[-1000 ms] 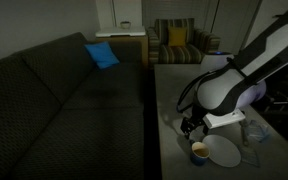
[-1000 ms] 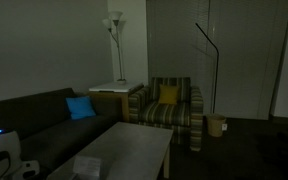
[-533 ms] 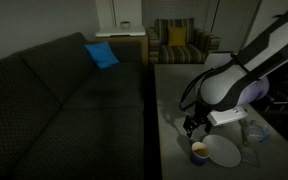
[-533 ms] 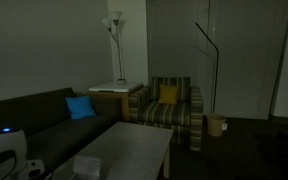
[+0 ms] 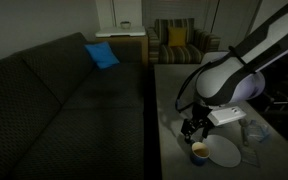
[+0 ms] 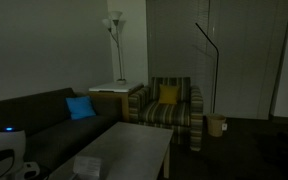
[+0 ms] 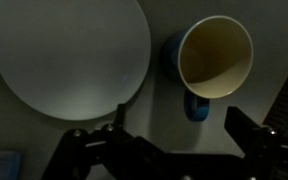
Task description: Place the blue mug on the white plate
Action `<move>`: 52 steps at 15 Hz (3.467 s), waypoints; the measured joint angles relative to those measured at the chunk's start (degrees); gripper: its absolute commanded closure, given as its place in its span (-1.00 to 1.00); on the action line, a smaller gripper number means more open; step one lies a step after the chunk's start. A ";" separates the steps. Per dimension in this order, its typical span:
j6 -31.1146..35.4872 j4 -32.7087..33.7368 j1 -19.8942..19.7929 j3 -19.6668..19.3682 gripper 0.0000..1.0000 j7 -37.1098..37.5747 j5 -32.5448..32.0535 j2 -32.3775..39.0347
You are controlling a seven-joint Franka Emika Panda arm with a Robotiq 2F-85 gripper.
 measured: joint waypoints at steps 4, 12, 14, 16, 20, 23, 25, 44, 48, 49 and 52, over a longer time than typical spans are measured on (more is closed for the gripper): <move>-2.37 0.28 -0.05 0.12 -1.00 -0.79 0.07 0.00; -3.68 0.37 -0.21 0.12 -1.00 -2.29 0.11 0.00; -4.34 0.45 -0.21 0.12 -1.00 -2.29 0.11 0.00; -4.34 0.48 -0.16 0.09 -1.00 -2.29 0.11 0.00; -1.87 0.41 1.24 -1.19 -1.00 -0.26 0.11 0.01; 2.07 -0.02 3.71 -2.91 -1.00 3.35 0.11 0.04; 4.26 -0.45 5.42 -3.88 -1.00 5.58 0.10 0.08; 16.58 -6.98 8.68 -4.66 -1.00 10.80 0.11 0.16; 16.74 -6.90 8.66 -4.91 -1.00 10.80 0.11 0.12; 16.76 -6.90 8.66 -5.04 -1.00 10.80 0.11 0.12; 16.77 -6.89 8.65 -5.43 -1.00 10.80 0.11 0.12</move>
